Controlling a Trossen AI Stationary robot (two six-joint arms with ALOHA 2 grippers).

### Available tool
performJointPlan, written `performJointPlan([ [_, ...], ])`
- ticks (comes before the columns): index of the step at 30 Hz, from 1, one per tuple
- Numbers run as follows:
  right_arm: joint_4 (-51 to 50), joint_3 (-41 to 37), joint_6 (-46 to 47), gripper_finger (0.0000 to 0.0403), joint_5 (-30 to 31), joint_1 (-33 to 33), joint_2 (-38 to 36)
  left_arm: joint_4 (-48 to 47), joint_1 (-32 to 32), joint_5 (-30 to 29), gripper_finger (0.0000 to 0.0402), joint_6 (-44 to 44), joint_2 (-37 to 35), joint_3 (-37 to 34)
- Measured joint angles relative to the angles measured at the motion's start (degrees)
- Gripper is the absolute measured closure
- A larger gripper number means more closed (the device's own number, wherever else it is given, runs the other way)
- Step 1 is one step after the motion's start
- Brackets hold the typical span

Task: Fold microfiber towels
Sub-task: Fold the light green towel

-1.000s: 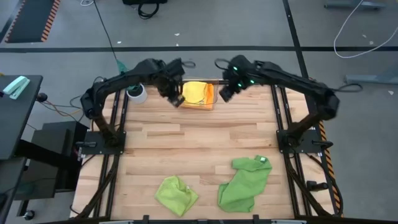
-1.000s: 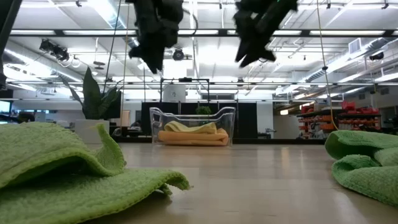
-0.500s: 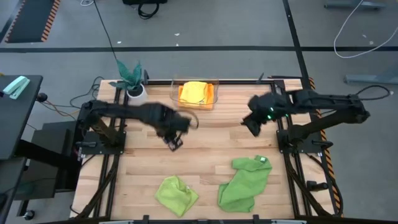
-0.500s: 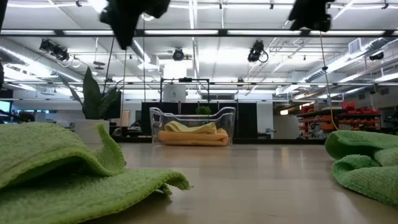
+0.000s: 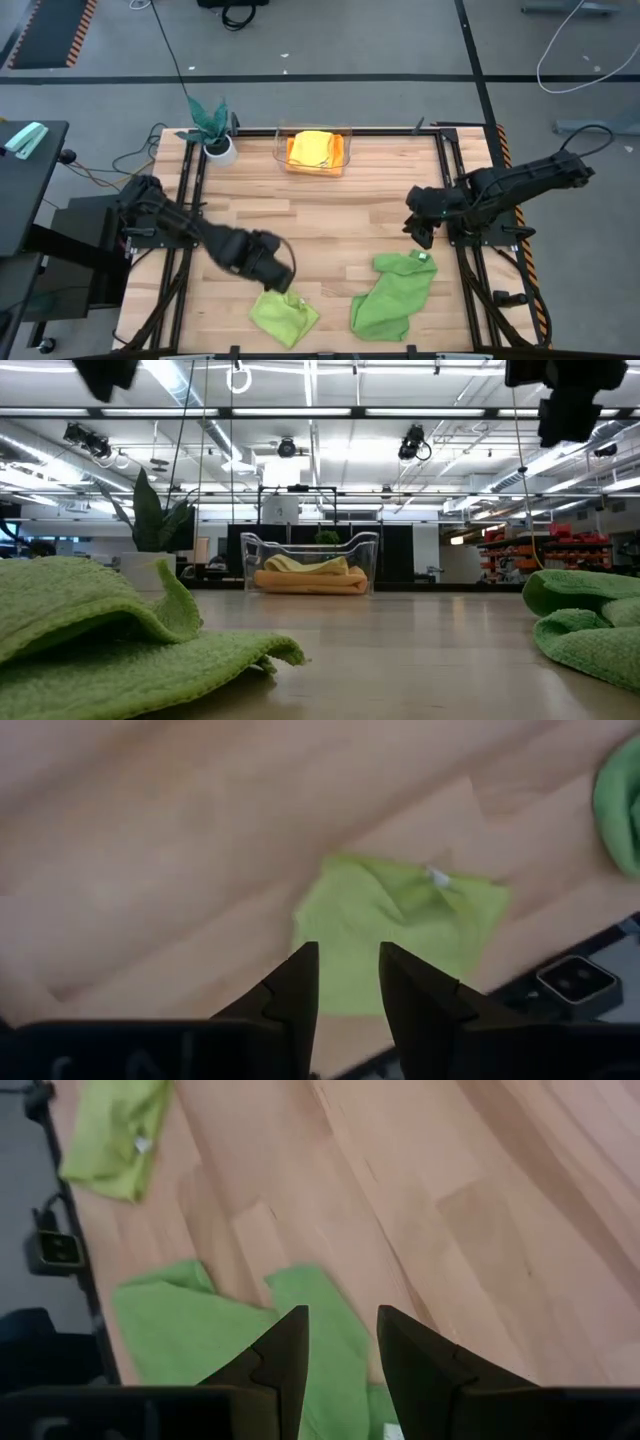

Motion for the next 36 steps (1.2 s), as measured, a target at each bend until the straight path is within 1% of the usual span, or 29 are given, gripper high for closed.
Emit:
performJointPlan([
  [5, 0.38, -1.76, 0.04, 0.0274, 0.0, 0.33, 0.0, 7.1, -4.82, 0.19, 0.0288, -10.68, 0.0, -4.01],
  [11, 1.69, -1.87, -0.04, 0.0274, 0.02, 0.33, 0.0, 17.86, -7.52, 0.78, 0.0291, -19.41, 0.0, -11.01],
  [16, 3.12, -1.87, -0.09, 0.0274, 0.02, 0.33, 0.0, 20.74, -8.37, 3.14, 0.0292, -26.22, 0.0, -16.62],
  [22, 4.31, -1.87, -0.02, 0.0274, 0.02, 0.33, 0.02, 22.64, -7.67, 3.23, 0.0284, -26.22, 0.0, -21.05],
  [30, 4.33, -1.87, 0.0, 0.0274, 0.0, 0.33, 0.02, 36.41, -6.37, 3.21, 0.0269, -25.07, 0.0, -28.59],
  [36, 4.36, -1.87, 0.02, 0.0274, -0.01, 0.33, 0.02, 37.51, -6.06, 3.23, 0.0269, -26.32, 0.02, -31.51],
])
